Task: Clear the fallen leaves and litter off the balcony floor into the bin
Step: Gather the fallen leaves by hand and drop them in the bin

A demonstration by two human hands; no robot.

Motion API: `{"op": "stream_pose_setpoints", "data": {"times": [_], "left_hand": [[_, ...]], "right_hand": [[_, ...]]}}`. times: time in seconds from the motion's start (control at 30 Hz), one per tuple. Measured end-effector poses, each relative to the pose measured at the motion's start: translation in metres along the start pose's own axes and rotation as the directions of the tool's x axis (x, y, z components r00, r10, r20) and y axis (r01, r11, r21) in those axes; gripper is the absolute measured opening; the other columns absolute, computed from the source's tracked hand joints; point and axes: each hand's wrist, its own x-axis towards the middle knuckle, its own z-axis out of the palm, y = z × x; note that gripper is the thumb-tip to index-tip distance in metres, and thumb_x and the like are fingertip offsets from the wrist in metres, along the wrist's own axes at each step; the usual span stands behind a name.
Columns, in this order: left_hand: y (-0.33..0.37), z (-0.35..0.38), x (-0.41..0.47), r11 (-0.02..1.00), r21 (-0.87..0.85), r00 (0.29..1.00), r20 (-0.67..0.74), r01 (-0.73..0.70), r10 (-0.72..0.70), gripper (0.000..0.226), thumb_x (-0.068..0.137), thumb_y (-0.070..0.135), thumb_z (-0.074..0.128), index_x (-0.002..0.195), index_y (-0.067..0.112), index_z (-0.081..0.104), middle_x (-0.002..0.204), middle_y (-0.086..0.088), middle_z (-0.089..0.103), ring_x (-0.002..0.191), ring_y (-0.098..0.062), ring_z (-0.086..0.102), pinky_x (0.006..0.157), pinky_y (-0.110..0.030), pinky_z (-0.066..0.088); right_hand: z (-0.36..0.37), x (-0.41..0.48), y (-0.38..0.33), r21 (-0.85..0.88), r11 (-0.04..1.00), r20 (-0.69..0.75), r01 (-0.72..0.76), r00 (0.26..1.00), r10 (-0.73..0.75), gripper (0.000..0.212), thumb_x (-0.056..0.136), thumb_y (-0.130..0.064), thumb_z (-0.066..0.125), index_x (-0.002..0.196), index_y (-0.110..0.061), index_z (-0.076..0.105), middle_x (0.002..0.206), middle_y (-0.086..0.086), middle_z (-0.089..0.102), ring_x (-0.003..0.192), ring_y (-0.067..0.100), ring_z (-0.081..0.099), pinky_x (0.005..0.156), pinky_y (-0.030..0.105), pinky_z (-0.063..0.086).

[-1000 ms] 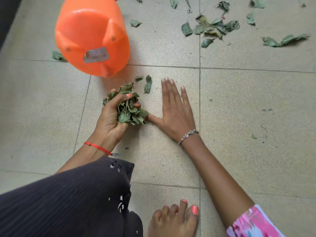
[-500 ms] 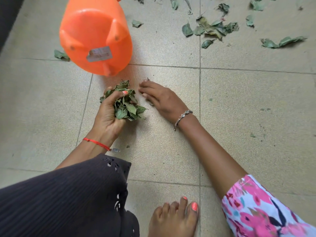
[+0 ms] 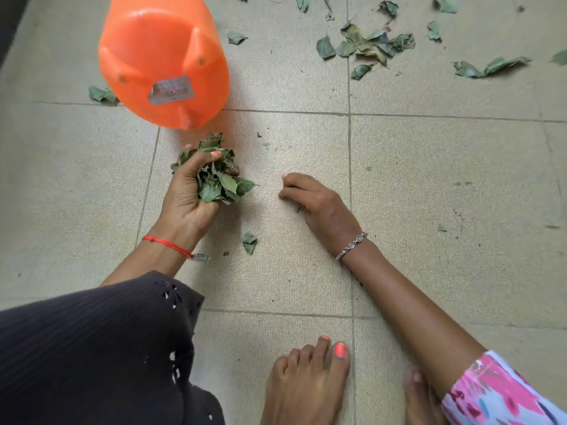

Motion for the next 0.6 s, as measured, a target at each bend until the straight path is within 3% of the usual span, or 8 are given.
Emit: {"op": "stream_pose_setpoints", "data": {"times": [0.03,0.1,0.17,0.23,0.3,0.33,0.4,0.6], "left_hand": [[-0.005,0.025,-0.007,0.988,0.096,0.989,0.072,0.122,-0.13,0.136,0.029,0.07,-0.049,0.145,0.04,0.015,0.152,0.009,0.027,0.135,-0.011,0.029,0.104,-0.03,0.019],[-0.008,0.053,-0.018,0.956,0.25,0.987,-0.017,0.156,-0.157,0.148,0.02,0.068,-0.052,0.146,0.034,0.018,0.15,0.01,0.031,0.134,-0.008,0.028,0.108,-0.028,0.016],[-0.003,0.046,-0.028,0.934,0.338,0.993,-0.022,0.116,-0.115,0.138,0.03,0.068,-0.044,0.146,0.03,0.02,0.148,0.007,0.034,0.133,-0.008,0.03,0.109,-0.028,0.016],[-0.001,0.044,-0.029,0.942,0.32,0.995,-0.043,0.102,-0.093,0.123,0.042,0.063,-0.033,0.147,0.027,0.021,0.148,0.005,0.034,0.134,-0.01,0.03,0.109,-0.028,0.016],[0.001,0.05,-0.037,0.923,0.378,0.998,-0.03,0.068,-0.061,0.12,0.046,0.062,-0.034,0.147,0.026,0.02,0.15,0.004,0.032,0.134,-0.011,0.03,0.109,-0.029,0.017],[0.0,0.048,-0.037,0.922,0.384,0.999,-0.01,0.052,-0.053,0.121,0.046,0.062,-0.036,0.147,0.025,0.019,0.15,0.004,0.032,0.133,-0.012,0.03,0.108,-0.03,0.017],[0.0,0.045,-0.038,0.929,0.365,0.998,-0.016,0.059,-0.057,0.117,0.048,0.06,-0.032,0.147,0.024,0.02,0.149,0.004,0.033,0.133,-0.012,0.031,0.109,-0.029,0.017],[0.002,0.047,-0.04,0.95,0.309,0.999,-0.034,0.043,-0.034,0.105,0.061,0.063,-0.023,0.147,0.023,0.022,0.149,0.004,0.034,0.132,-0.009,0.031,0.108,-0.026,0.016]], "right_hand": [[-0.001,0.001,0.0,0.023,0.999,-0.047,-0.041,0.998,0.042,0.018,0.08,0.006,0.055,0.09,0.004,0.069,0.099,0.017,0.067,0.094,0.027,0.066,0.095,0.017,0.04],[-0.004,0.004,-0.002,0.176,0.963,-0.158,-0.204,0.96,0.233,0.016,0.08,0.009,0.06,0.09,0.002,0.07,0.096,0.012,0.068,0.089,0.019,0.066,0.09,0.013,0.045],[-0.012,0.01,-0.004,0.502,0.749,-0.168,-0.433,0.801,0.575,0.018,0.08,0.01,0.061,0.088,-0.004,0.071,0.092,0.002,0.068,0.084,0.008,0.065,0.079,0.013,0.052],[-0.023,0.018,-0.004,0.871,0.229,0.083,-0.434,0.59,0.803,0.021,0.08,0.012,0.058,0.084,-0.005,0.068,0.087,0.002,0.07,0.084,0.009,0.067,0.076,0.016,0.054],[-0.032,0.021,-0.003,0.926,-0.309,0.378,-0.219,0.532,0.757,0.021,0.08,0.016,0.052,0.084,-0.001,0.064,0.085,0.011,0.068,0.086,0.018,0.066,0.076,0.02,0.056],[-0.036,0.021,-0.005,0.876,-0.451,0.467,-0.171,0.538,0.702,0.02,0.08,0.016,0.05,0.084,0.0,0.061,0.085,0.013,0.065,0.085,0.02,0.065,0.073,0.02,0.057],[-0.04,0.02,-0.012,0.806,-0.545,0.571,-0.231,0.545,0.613,0.02,0.077,0.014,0.048,0.081,-0.003,0.057,0.081,0.01,0.058,0.075,0.017,0.059,0.058,0.017,0.052],[-0.045,0.021,-0.026,0.779,-0.37,0.603,-0.507,0.441,0.665,0.021,0.058,-0.009,0.033,0.039,-0.019,0.035,0.043,-0.002,0.03,0.036,0.008,0.019,0.041,0.015,0.01]]}}
